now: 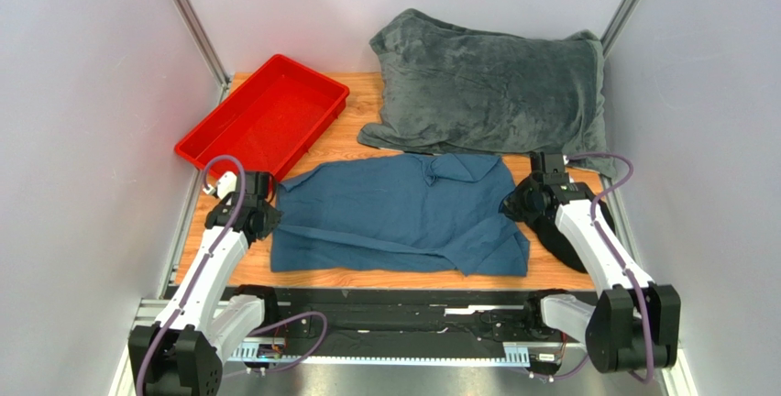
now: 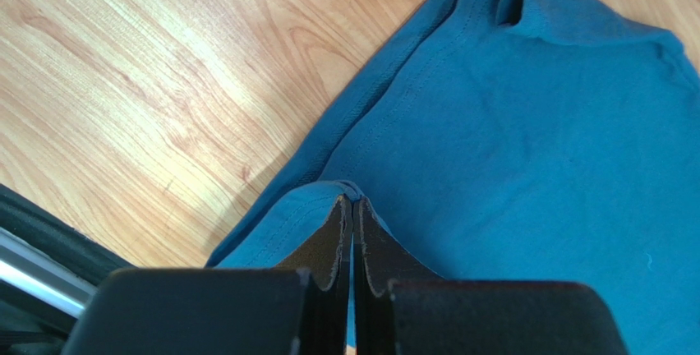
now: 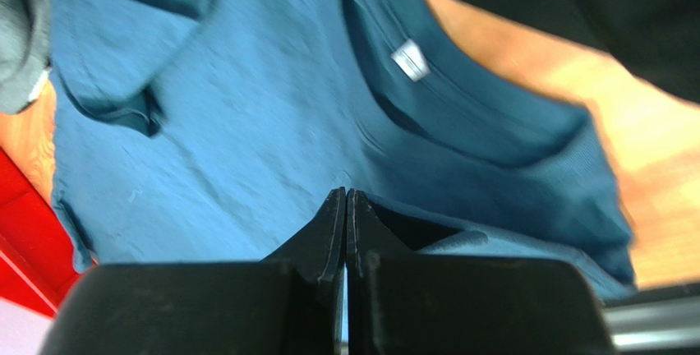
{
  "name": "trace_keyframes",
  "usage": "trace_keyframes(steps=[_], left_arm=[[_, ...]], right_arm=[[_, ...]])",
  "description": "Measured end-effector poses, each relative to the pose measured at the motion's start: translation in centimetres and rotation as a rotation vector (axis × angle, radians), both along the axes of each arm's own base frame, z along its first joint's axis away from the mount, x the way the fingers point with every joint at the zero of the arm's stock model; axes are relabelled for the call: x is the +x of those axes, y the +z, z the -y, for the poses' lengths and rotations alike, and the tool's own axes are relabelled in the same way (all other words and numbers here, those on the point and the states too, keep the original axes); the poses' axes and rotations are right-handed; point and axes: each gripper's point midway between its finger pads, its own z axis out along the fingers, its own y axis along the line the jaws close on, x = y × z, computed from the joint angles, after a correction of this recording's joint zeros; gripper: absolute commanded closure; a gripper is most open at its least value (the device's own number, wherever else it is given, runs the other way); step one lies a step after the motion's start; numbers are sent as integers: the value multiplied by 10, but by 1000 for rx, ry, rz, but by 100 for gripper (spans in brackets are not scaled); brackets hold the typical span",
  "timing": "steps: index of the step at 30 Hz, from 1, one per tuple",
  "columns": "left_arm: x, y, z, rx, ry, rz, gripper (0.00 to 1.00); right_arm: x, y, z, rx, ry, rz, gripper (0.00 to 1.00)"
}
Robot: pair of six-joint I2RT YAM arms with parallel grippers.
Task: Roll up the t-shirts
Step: Fold the T-shirt at the center of the board.
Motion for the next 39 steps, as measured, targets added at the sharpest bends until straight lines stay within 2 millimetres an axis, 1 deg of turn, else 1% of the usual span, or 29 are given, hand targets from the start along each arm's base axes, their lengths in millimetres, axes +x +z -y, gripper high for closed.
trace_keyframes(steps=[3,7,10,13,19,21,23,29,37,39], left_arm=[[0,-5,-1,5,3,-23,96],[3,-12,-1,10,6,-46,97],[4,-17,-1,10,5,-67,98],[5,-18,-1,12,4,-76,98],[14,-7,0,11,3,-41,98],[14,-7,0,11,2,-43,98],[14,-10,0,11,1,-55,98],[14,-17,-1,17,3,-85,96],[17,-12,-1,18,4,-72,96],[17,-12,0,14,3,-71,96]], right_arm=[[15,-6,-2,-3,14,5,100],[23,-20,-3,-9,29,-37,100],[31,-25,-3,-15,39,-53,100],[41,-18,-4,-18,50,-33,100],[56,9,1,-50,49,58,100],[59,15,3,-63,45,79,100],[61,16,4,-67,46,83,100],[60,2,8,-86,49,40,100],[60,0,9,-90,59,39,100],[57,-5,7,-81,66,34,100]])
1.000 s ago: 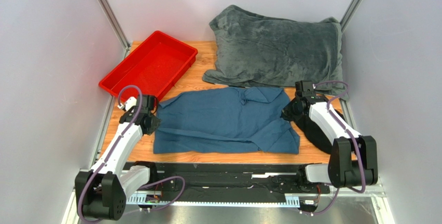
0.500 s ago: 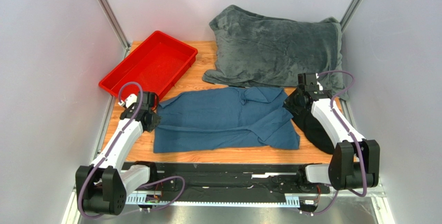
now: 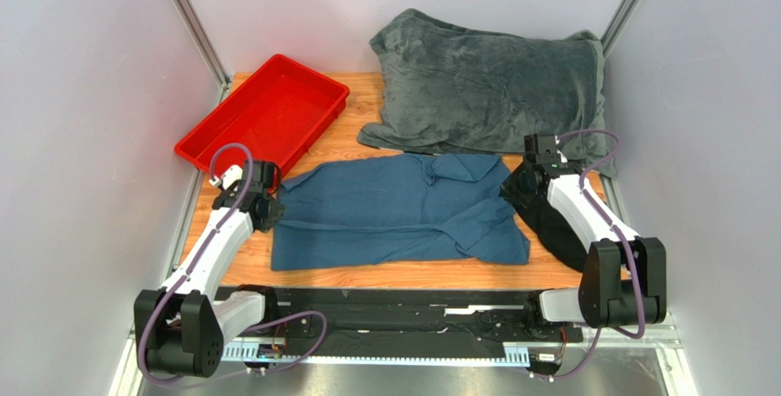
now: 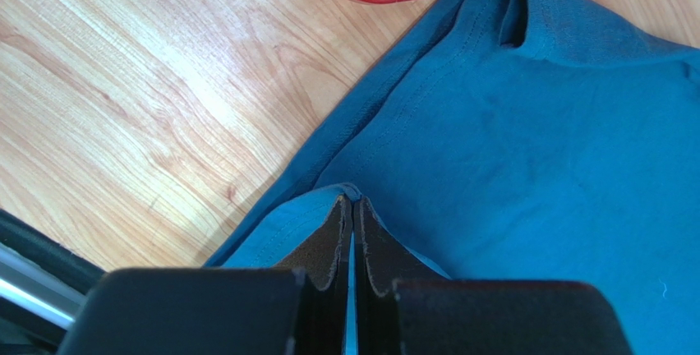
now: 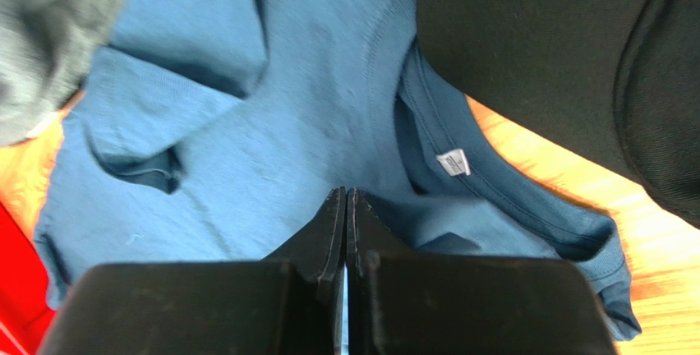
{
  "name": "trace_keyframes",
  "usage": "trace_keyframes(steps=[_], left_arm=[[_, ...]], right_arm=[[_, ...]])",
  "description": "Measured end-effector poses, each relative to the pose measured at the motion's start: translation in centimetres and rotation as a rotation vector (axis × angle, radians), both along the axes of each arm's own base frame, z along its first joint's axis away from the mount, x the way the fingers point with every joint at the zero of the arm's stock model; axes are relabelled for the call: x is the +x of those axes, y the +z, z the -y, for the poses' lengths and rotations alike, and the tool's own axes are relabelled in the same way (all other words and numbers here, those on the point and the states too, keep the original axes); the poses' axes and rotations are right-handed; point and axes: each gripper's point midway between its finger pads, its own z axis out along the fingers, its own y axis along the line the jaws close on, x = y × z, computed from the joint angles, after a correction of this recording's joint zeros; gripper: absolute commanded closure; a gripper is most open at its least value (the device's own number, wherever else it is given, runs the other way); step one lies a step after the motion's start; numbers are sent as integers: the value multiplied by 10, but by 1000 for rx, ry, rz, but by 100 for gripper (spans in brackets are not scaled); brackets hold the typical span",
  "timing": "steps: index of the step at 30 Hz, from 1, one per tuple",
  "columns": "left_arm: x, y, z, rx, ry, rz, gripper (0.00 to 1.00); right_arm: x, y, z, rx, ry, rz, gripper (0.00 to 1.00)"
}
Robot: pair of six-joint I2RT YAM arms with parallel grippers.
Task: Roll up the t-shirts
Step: Fold the T-shirt at the center of the board.
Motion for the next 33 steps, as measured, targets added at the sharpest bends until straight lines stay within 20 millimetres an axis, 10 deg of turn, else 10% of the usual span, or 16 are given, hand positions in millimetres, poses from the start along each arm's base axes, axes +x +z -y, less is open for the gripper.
trace_keyframes(steps=[10,15,20,28,33], left_arm=[[-6,-9,4,-25,4,-13,91],[-8,-14,5,-33,8,-37,66],[-5,-10,6,-27,-14,-39,40],[59,62,17,1,-146,158,39],[103,60,48,40,-295,124,44]], right_arm=[[-19,-21,-2,9,16,-57,99],[-10,-15,-7,17,45,-38,53],[-4,-5,-10,5,108,2,43],[36,52,-39,-12,232,183,40],[80,64,-74,-30,348,231,40]])
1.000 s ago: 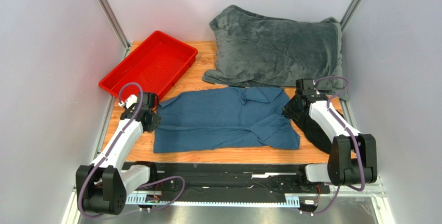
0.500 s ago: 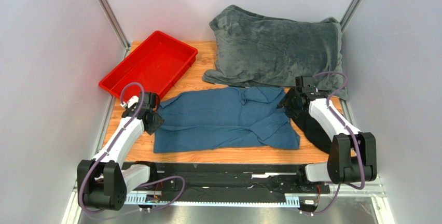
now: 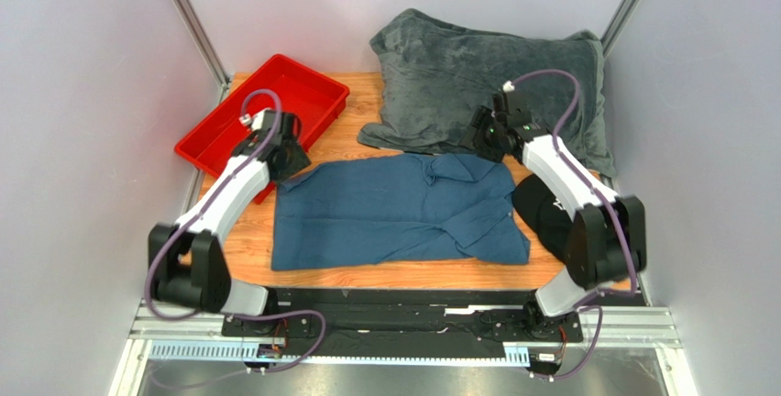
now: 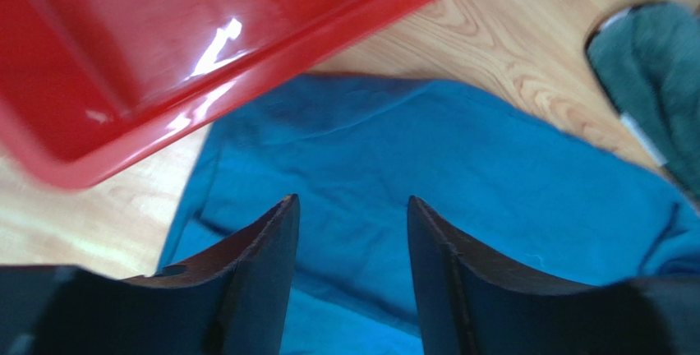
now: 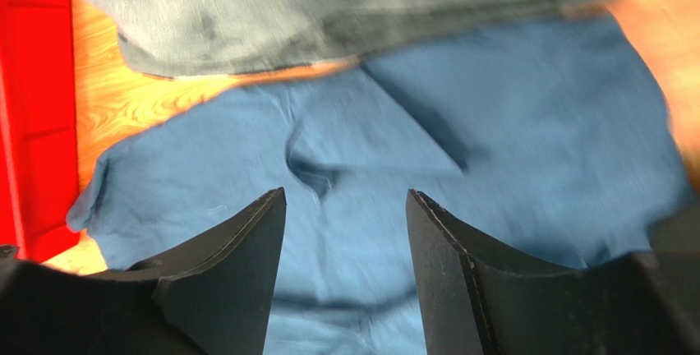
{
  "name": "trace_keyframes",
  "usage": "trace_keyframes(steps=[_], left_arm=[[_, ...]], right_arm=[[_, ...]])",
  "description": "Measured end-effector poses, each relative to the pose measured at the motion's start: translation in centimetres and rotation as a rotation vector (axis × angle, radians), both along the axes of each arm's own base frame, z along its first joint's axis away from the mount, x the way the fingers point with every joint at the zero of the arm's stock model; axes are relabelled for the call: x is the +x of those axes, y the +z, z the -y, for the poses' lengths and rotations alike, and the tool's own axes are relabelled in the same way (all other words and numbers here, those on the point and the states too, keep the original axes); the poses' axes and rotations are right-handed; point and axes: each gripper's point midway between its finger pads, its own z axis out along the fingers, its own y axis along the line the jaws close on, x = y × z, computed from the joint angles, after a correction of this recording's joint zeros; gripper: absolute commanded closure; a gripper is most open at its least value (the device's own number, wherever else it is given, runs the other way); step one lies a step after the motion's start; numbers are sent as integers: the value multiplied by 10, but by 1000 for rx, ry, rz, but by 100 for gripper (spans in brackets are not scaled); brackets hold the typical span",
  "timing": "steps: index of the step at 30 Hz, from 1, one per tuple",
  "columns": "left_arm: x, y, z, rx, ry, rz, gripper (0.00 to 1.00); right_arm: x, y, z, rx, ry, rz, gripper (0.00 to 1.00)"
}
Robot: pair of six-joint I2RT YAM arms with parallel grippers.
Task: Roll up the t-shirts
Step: Fold the T-shirt at the center of the board.
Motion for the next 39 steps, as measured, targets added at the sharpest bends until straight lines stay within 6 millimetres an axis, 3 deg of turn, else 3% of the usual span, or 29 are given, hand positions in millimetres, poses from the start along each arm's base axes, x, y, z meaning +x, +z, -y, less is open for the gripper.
trace_keyframes(steps=[3,8,17,22,28,39], left_arm=[[17,-18,18,52,-88,-64,43],[32,-44,38,130,-185,-143,43],[47,-73,37,212,-250,-226,40],[56,-81,36,243,-279,-245,42],[58,-93,34,268,-297,-276,52],[59,-98,33,274,-307,-281,69]], right_arm=[[23,-10,-10,-24,33,-11,40],[46,-28,-5,-93,33,-37,41],[67,-50,3,-176,34,-58,42],[68,-70,5,-200,30,-96,43],[71,-73,15,-241,-4,-90,43],[41,-107,68,-346,-148,-163,42]])
